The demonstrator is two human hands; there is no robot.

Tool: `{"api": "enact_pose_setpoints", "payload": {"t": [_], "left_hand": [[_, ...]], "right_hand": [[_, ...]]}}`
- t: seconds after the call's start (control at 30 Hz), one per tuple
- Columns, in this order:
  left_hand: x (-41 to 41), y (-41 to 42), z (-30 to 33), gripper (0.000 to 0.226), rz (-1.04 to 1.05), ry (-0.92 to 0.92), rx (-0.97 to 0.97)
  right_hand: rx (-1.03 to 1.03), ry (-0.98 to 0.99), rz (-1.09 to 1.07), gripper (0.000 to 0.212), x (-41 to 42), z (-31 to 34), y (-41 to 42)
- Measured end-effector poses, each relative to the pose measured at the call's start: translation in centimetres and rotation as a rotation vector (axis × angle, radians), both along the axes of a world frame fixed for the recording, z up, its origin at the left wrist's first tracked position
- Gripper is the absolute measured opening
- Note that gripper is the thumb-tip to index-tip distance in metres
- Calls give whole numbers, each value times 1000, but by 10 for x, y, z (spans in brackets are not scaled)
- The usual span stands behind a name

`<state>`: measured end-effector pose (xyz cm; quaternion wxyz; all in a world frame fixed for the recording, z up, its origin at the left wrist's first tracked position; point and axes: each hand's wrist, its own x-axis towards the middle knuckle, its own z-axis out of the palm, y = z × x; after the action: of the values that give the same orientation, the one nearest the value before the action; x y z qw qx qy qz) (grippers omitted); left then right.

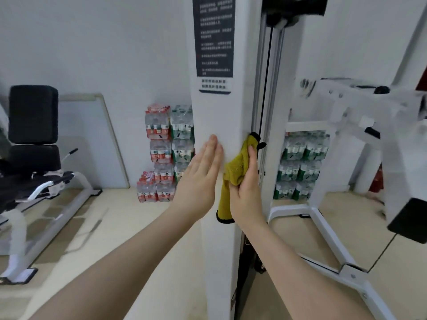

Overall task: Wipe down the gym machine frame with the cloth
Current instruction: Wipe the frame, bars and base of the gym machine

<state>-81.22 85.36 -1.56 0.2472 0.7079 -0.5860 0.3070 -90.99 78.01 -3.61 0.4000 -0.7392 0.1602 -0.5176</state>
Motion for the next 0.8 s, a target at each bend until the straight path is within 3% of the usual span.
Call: {"api": "enact_pose_setpoints", "payload": {"t": [0.13, 0.33, 0.4, 0.57, 0.7, 0.8], "left_hand": [[-16, 11, 16, 74, -13, 128, 131], [-32, 26, 44, 80, -16, 328, 249], [-32, 30, 49, 81, -35, 371, 257], [-20, 36, 81, 69, -20, 269, 191], [-3, 19, 137, 63, -48, 75, -55], [1, 2, 177, 64, -74, 13, -132]], "right_hand": [[138, 138, 11, 74, -15, -2, 15], [-10, 43, 87, 71, -10, 132, 5], [-14, 53, 99, 72, -11, 139, 1], [42, 200, 66, 74, -21, 115, 7], [-113, 74, 48, 74, -8, 191, -7], [-265, -21, 17, 70, -2, 239, -12]]}}
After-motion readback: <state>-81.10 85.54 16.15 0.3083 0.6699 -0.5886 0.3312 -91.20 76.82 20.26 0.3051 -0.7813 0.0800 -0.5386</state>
